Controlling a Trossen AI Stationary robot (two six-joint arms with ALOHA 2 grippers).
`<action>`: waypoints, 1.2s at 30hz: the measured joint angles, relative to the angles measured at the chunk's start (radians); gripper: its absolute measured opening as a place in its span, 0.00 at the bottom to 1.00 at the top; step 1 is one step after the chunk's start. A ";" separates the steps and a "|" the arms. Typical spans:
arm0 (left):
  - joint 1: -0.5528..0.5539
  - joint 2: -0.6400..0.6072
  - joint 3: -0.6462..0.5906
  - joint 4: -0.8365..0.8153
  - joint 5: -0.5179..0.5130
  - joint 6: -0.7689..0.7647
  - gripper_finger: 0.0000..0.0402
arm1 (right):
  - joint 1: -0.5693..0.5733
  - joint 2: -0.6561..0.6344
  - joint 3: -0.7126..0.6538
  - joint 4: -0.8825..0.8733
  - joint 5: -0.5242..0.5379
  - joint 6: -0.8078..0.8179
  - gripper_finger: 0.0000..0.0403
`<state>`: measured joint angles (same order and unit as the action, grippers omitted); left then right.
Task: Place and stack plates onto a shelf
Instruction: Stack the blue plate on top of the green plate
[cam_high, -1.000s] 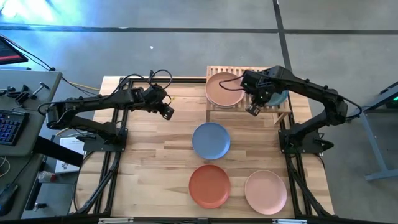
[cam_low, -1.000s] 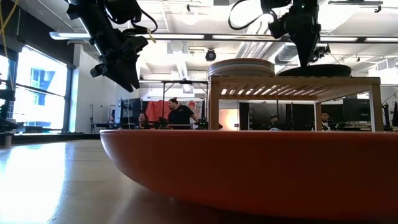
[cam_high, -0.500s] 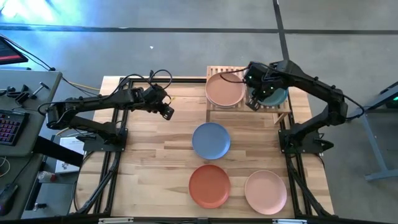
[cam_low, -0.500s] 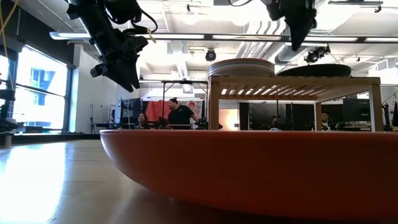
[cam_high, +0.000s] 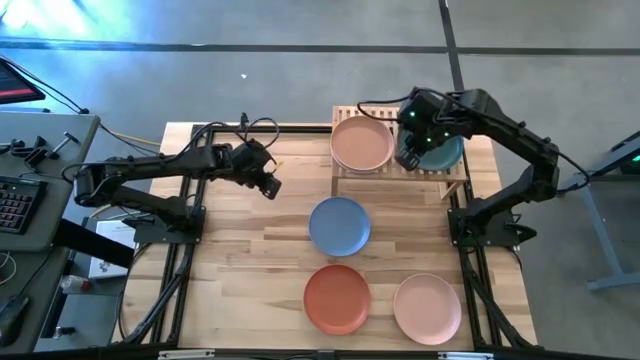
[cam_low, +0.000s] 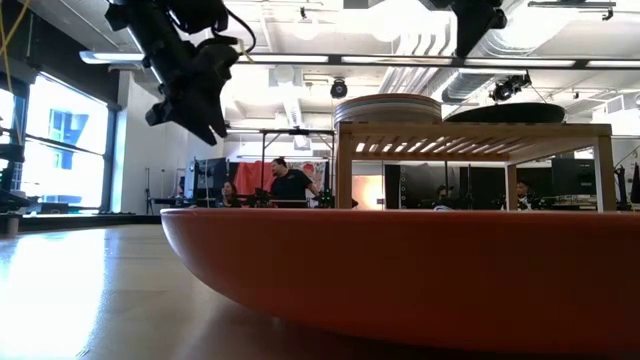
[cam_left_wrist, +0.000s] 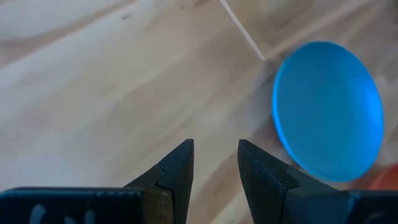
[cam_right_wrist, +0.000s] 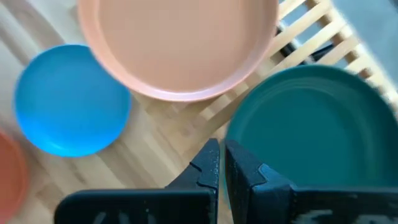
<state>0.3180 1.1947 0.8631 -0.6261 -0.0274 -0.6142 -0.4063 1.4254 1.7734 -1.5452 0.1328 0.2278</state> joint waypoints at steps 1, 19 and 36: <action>-0.012 0.000 0.000 0.001 0.000 -0.006 0.28 | 0.005 0.000 -0.001 -0.002 -0.015 0.013 0.00; -0.208 0.000 0.000 0.032 0.038 -0.309 0.28 | 0.211 0.000 -0.003 -0.004 -0.040 0.407 0.00; -0.227 0.108 0.002 0.274 0.042 -0.397 0.28 | 0.494 0.000 -0.004 -0.002 -0.020 0.752 0.00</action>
<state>0.0910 1.3032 0.8646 -0.3519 0.0147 -1.0111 0.0872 1.4254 1.7699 -1.5476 0.1128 0.9802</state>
